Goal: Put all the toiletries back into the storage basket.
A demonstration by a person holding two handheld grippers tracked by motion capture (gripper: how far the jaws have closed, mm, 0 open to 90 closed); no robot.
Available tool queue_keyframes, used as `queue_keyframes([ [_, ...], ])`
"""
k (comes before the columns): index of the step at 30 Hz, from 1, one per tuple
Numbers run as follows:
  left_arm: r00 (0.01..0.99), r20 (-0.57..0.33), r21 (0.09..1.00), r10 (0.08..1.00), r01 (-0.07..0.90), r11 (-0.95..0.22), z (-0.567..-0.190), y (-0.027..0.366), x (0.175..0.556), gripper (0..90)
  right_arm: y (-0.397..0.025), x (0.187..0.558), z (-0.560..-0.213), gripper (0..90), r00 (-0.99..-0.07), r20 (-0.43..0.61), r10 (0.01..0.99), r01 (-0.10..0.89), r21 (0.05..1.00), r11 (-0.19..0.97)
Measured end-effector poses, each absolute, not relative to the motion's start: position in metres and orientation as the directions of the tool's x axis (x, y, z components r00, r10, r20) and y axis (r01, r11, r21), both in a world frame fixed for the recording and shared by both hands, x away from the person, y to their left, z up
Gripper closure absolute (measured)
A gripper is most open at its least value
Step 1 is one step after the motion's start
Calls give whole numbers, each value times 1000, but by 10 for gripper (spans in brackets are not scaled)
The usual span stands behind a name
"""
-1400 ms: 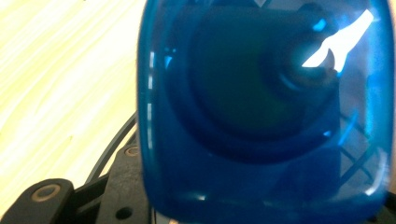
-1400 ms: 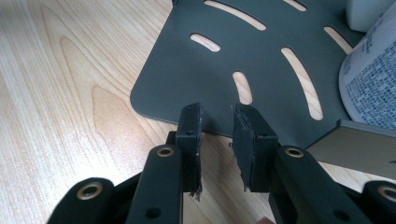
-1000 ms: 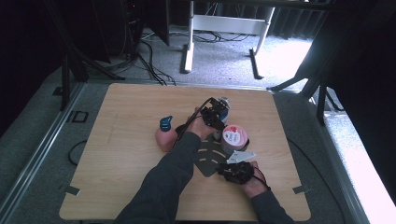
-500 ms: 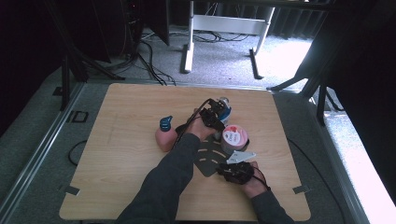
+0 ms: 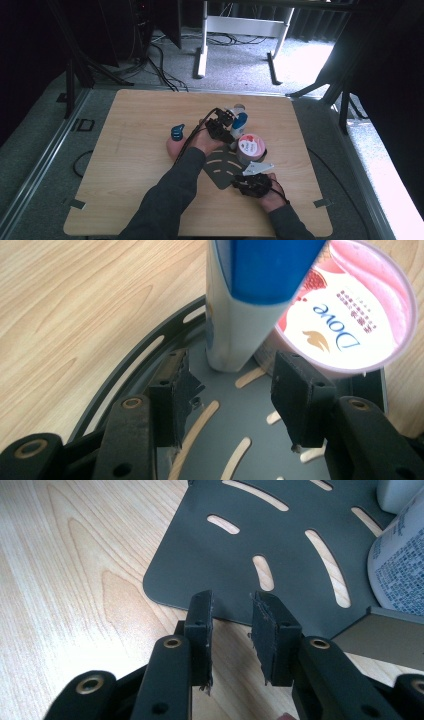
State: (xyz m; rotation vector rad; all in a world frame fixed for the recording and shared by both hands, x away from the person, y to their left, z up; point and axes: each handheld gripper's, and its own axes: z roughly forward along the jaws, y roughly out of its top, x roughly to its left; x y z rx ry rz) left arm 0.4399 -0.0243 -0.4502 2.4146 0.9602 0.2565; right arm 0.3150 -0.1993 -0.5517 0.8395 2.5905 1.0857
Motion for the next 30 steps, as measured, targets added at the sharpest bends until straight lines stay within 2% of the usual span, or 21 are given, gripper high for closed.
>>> queue_keyframes([
  [8, 738, 11, 535, 675, 566, -628, -440, -7, 432, 511, -199, 315, -552, 695, -816, 27, 577, 424, 707, 566],
  [15, 744, 29, 525, 668, 557, -643, -431, 8, 425, 587, -199, 315, -552, 695, -817, 27, 576, 423, 707, 567],
  [25, 737, 85, 499, 671, 551, -669, -419, 30, 423, 881, -199, 315, -552, 694, -817, 30, 576, 425, 706, 566],
  [30, 724, 91, 495, 684, 563, -661, -413, 43, 426, 900, -199, 315, -552, 694, -817, 30, 576, 425, 705, 567],
])
